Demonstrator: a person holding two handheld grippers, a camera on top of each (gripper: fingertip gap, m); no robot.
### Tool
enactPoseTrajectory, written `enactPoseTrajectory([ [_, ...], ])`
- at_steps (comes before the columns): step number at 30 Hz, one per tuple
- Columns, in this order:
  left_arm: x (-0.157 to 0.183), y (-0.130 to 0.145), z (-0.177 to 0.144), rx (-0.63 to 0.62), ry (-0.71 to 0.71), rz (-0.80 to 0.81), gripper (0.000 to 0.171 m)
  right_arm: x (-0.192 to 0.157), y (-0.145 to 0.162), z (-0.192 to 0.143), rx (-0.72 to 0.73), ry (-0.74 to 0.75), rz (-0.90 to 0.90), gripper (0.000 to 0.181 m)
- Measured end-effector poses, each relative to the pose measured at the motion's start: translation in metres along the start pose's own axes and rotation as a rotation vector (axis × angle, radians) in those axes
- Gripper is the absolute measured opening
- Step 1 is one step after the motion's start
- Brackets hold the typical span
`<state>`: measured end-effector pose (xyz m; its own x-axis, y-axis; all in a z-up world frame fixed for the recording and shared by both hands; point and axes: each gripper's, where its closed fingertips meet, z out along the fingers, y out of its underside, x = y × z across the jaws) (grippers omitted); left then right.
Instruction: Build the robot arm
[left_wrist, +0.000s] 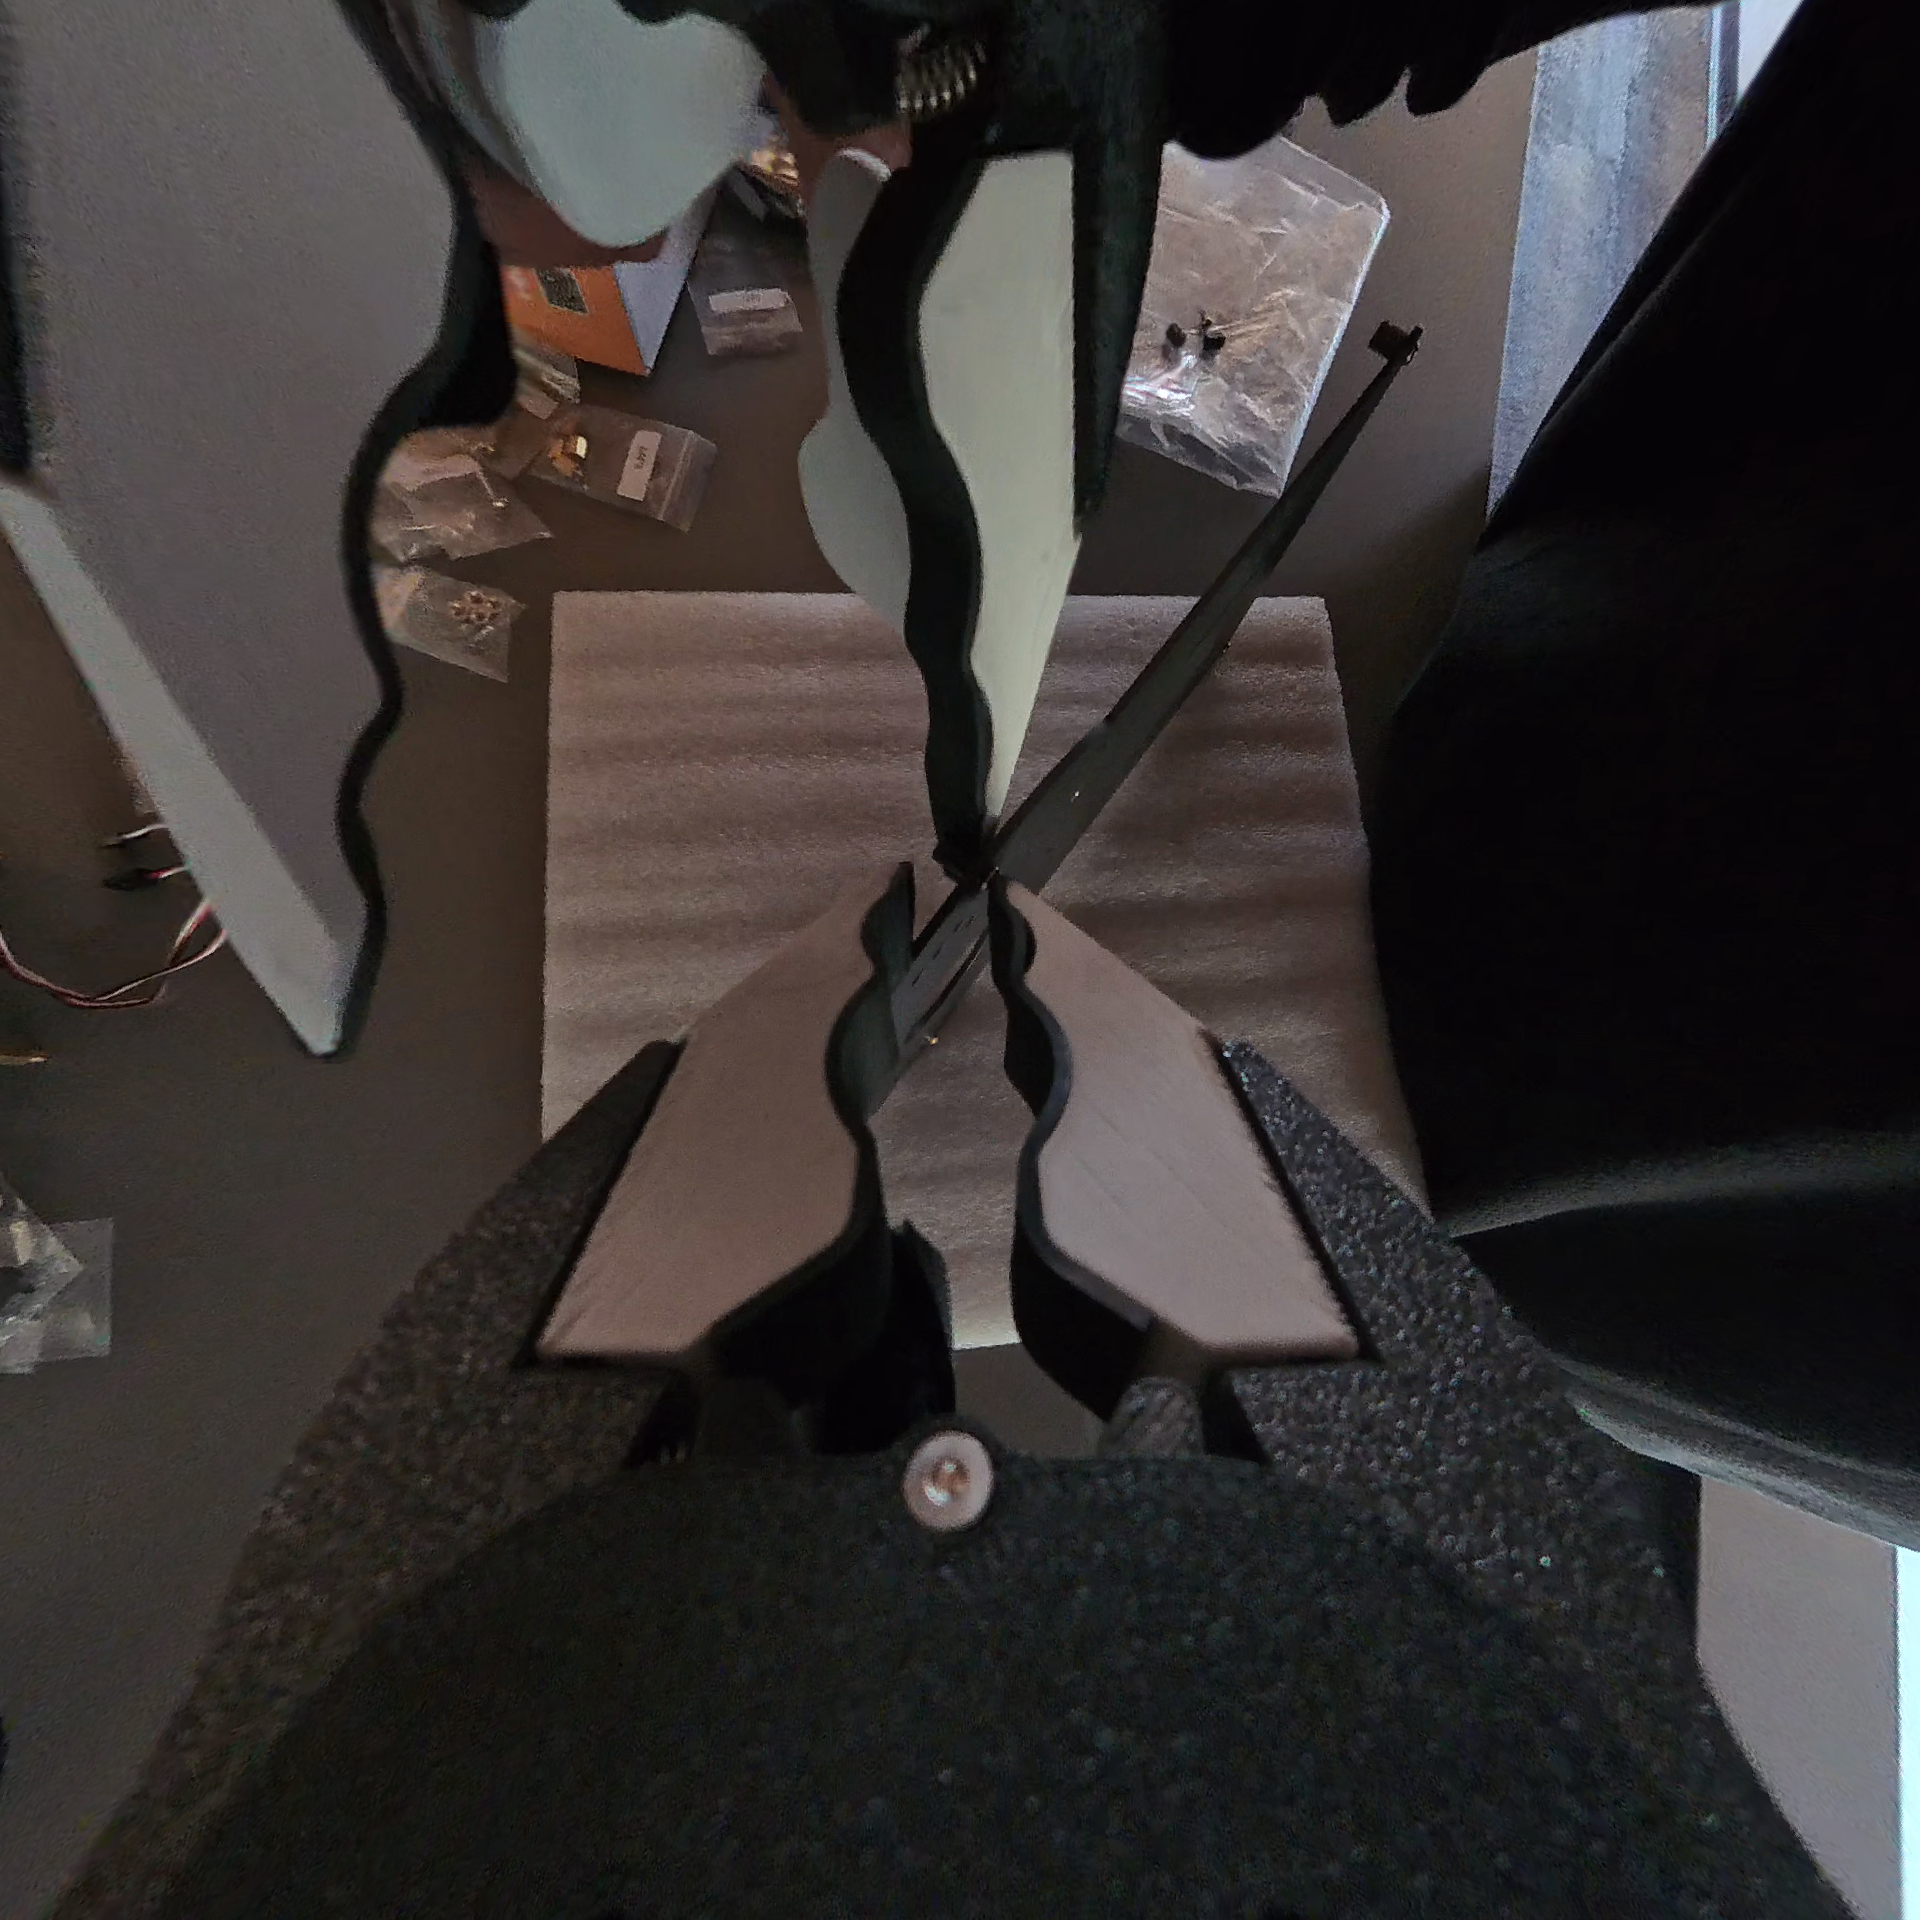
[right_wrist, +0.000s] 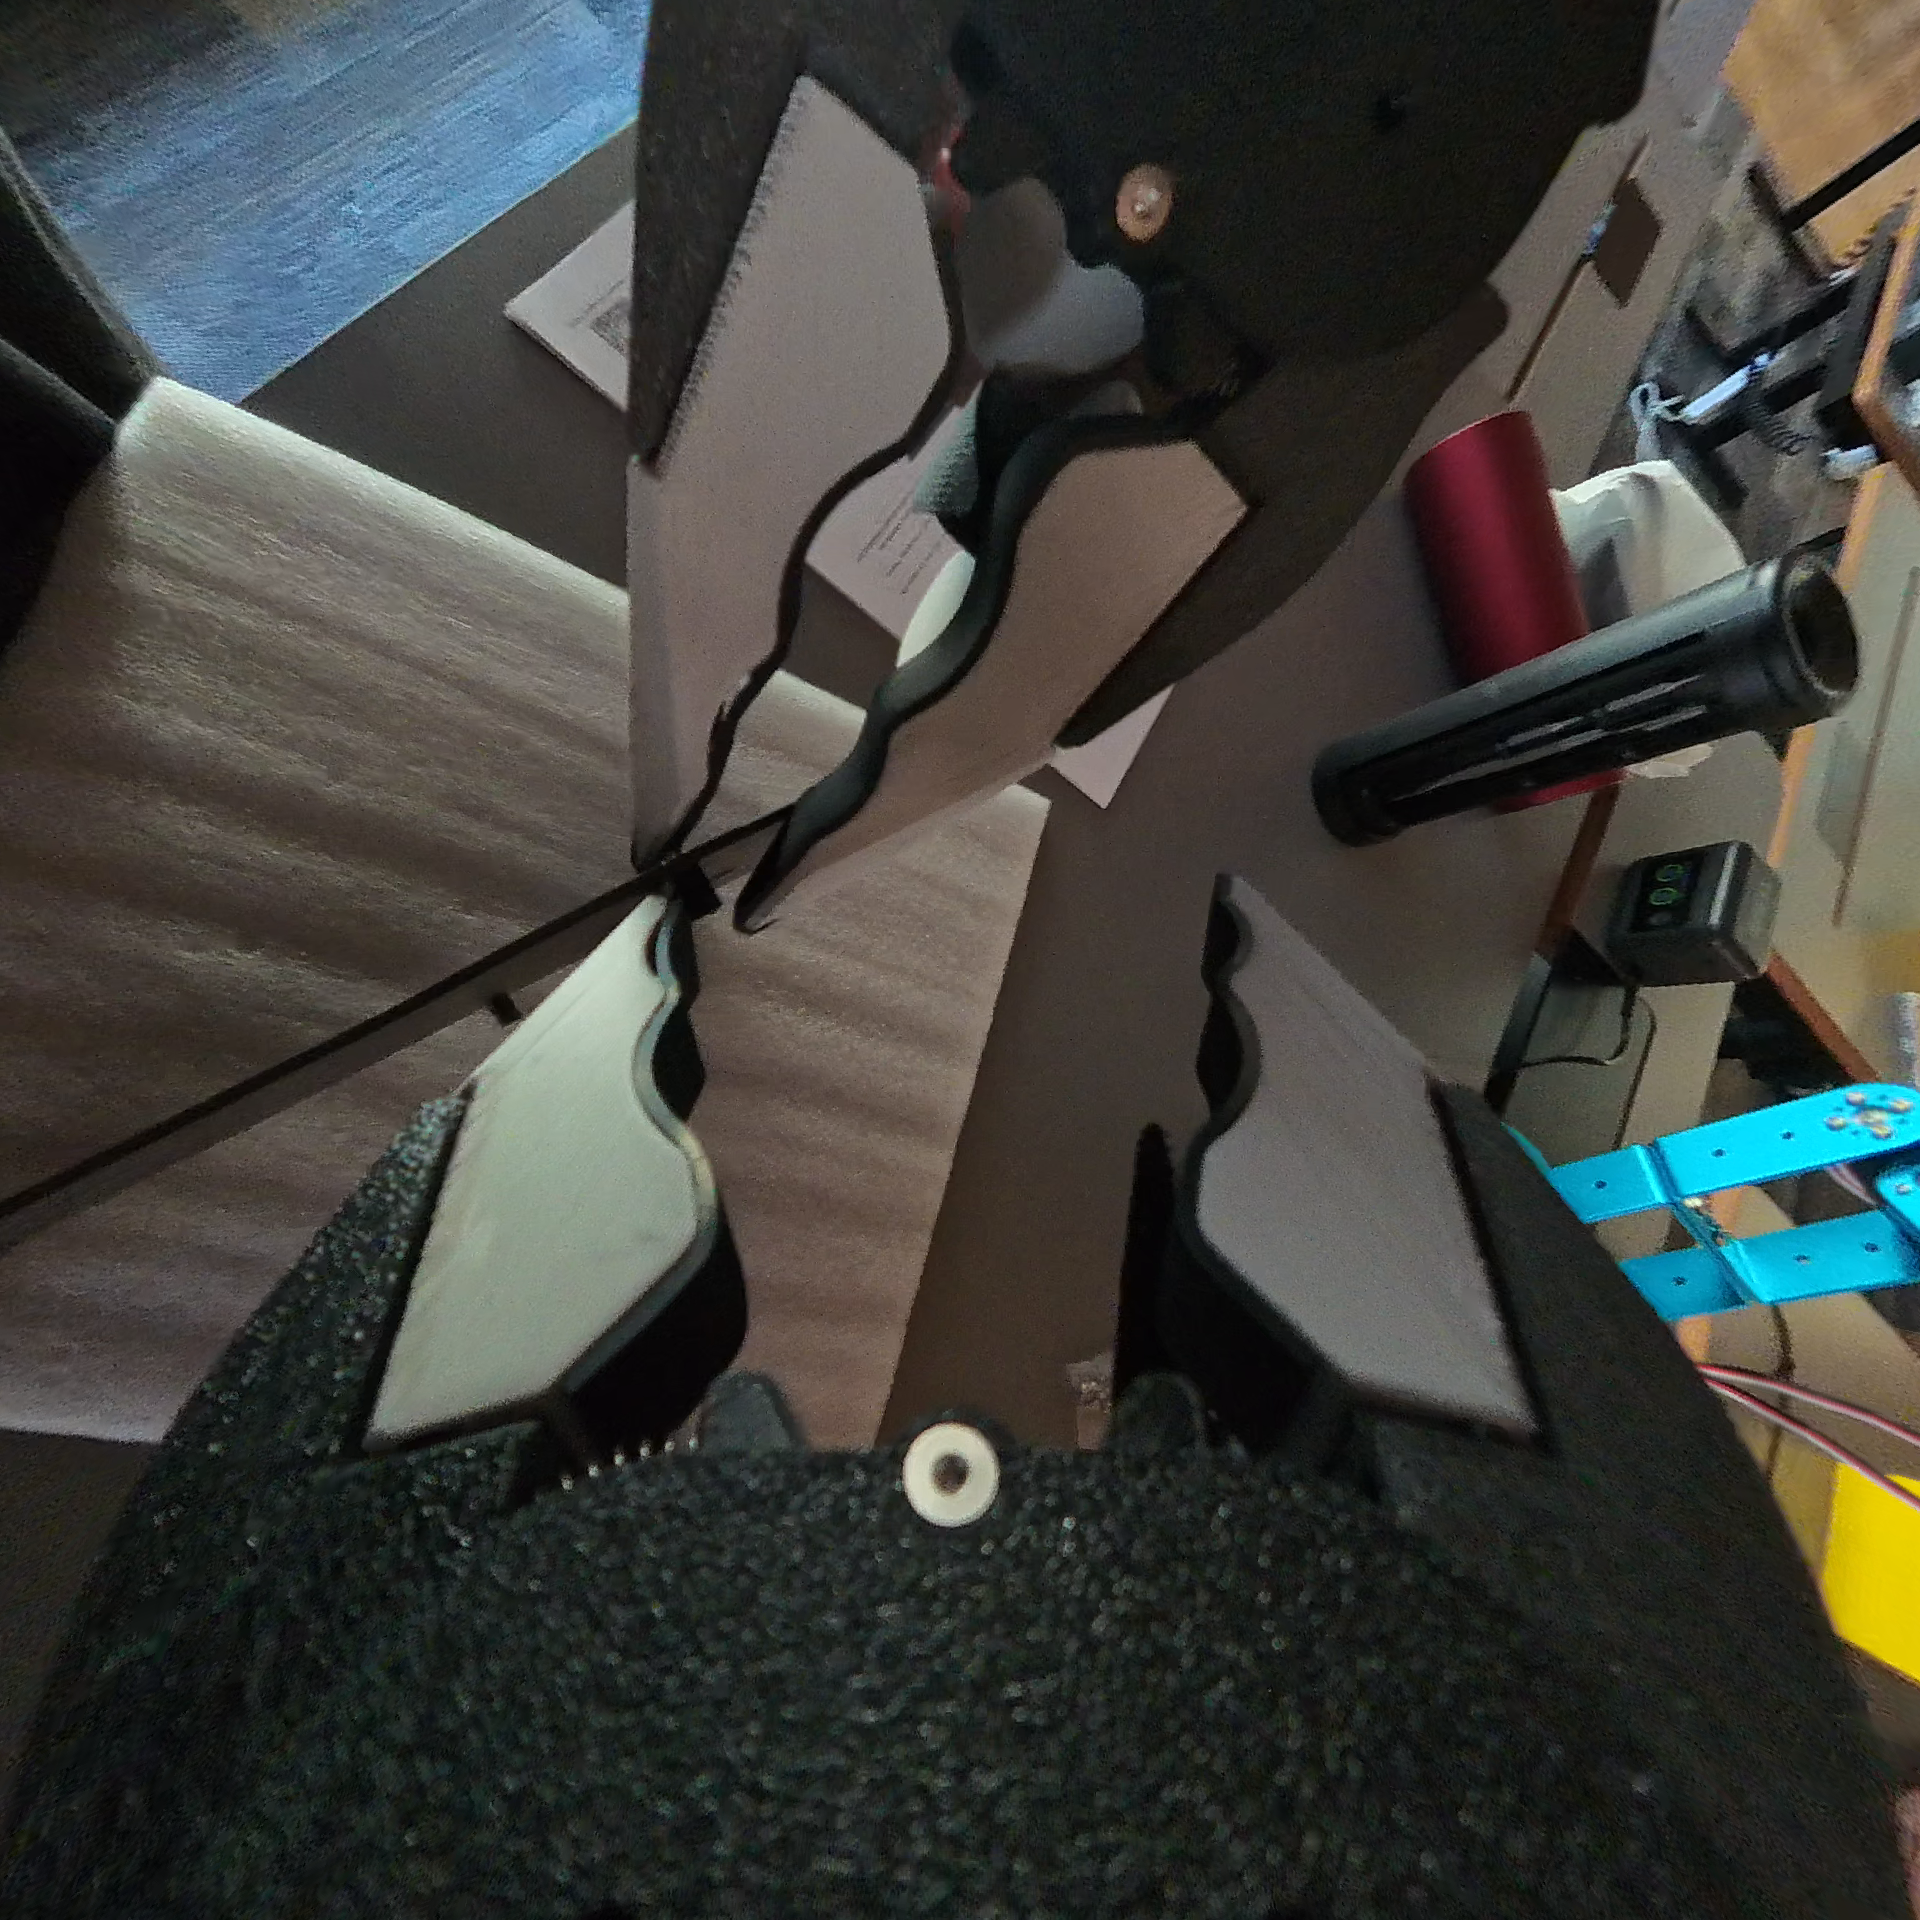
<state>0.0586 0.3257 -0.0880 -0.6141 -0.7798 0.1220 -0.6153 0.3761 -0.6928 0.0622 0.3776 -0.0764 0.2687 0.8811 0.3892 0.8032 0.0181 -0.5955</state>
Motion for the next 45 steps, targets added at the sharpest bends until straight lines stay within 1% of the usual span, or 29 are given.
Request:
enactPoseTrajectory([
  [4, 0.001, 0.000, 0.000, 0.011, -0.007, 0.011, 0.013, -0.001, 0.000, 0.002, -0.009, -0.050, 0.018, 0.098],
  [10, 0.002, 0.001, -0.001, 0.033, -0.007, 0.018, 0.013, -0.006, -0.003, -0.002, 0.015, -0.108, 0.070, 0.086],
  [17, 0.002, 0.001, -0.001, 0.037, -0.015, 0.035, 0.013, -0.006, -0.002, -0.003, 0.044, -0.175, 0.147, 0.087],
  [18, 0.003, 0.001, -0.001, 0.039, -0.014, 0.038, 0.013, -0.006, -0.005, -0.006, 0.071, -0.181, 0.160, 0.084],
  [19, 0.004, 0.001, -0.001, 0.044, -0.011, 0.040, 0.013, -0.001, -0.013, -0.013, 0.136, -0.167, 0.183, 0.062],
  [20, 0.004, 0.002, -0.002, 0.047, -0.010, 0.045, 0.013, 0.005, -0.022, -0.025, 0.215, -0.150, 0.193, 0.056],
  [21, 0.005, 0.002, -0.002, 0.046, -0.010, 0.052, 0.013, 0.011, -0.025, -0.034, 0.249, -0.132, 0.214, 0.058],
  [23, 0.006, 0.003, -0.003, 0.039, -0.013, 0.059, 0.013, 0.017, -0.012, -0.045, 0.184, -0.103, 0.265, 0.065],
  [24, 0.006, 0.003, -0.003, 0.036, -0.017, 0.064, 0.013, 0.017, -0.008, -0.052, 0.172, -0.084, 0.297, 0.065],
  [25, 0.006, 0.003, -0.003, 0.036, -0.021, 0.068, 0.013, 0.014, -0.006, -0.060, 0.180, -0.079, 0.340, 0.063],
  [27, 0.005, 0.002, -0.002, 0.037, -0.032, 0.073, 0.013, 0.003, 0.000, -0.078, 0.179, -0.051, 0.474, 0.067],
  [28, 0.004, 0.002, -0.002, 0.037, -0.038, 0.074, 0.013, -0.003, 0.007, -0.086, 0.158, -0.008, 0.542, 0.070],
  [29, 0.004, 0.002, -0.002, 0.038, -0.045, 0.074, 0.013, -0.012, 0.015, -0.094, 0.133, 0.038, 0.616, 0.067],
  [30, 0.003, 0.002, -0.002, 0.041, -0.051, 0.072, 0.013, -0.024, 0.022, -0.101, 0.096, 0.082, 0.703, 0.059],
  [31, 0.003, 0.001, -0.002, 0.045, -0.058, 0.071, 0.014, -0.037, 0.027, -0.107, 0.069, 0.122, 0.786, 0.054],
  [32, 0.002, 0.000, -0.001, 0.050, -0.065, 0.073, 0.015, -0.051, 0.025, -0.111, 0.068, 0.154, 0.856, 0.049],
  [34, 0.000, 0.000, -0.001, 0.056, -0.073, 0.081, 0.015, -0.081, 0.018, -0.116, 0.069, 0.216, 0.973, 0.044],
  [36, -0.001, -0.001, 0.000, 0.054, -0.071, 0.091, 0.015, -0.109, 0.021, -0.123, 0.038, 0.295, 1.074, 0.044],
  [38, -0.002, -0.001, 0.000, 0.049, -0.072, 0.105, 0.016, -0.143, 0.034, -0.132, -0.020, 0.359, 1.167, 0.048],
  [39, -0.002, -0.001, 0.001, 0.046, -0.074, 0.111, 0.016, -0.159, 0.039, -0.139, -0.030, 0.395, 1.211, 0.050],
  [40, -0.002, -0.001, 0.001, 0.045, -0.075, 0.117, 0.016, -0.174, 0.043, -0.146, -0.023, 0.432, 1.256, 0.049],
  [42, -0.002, -0.001, 0.001, 0.050, -0.076, 0.126, 0.016, -0.207, 0.062, -0.164, -0.057, 0.536, 1.329, 0.039],
  [45, -0.002, -0.001, 0.000, 0.061, -0.080, 0.128, 0.016, -0.265, 0.104, -0.178, -0.173, 0.663, 1.431, 0.029],
])
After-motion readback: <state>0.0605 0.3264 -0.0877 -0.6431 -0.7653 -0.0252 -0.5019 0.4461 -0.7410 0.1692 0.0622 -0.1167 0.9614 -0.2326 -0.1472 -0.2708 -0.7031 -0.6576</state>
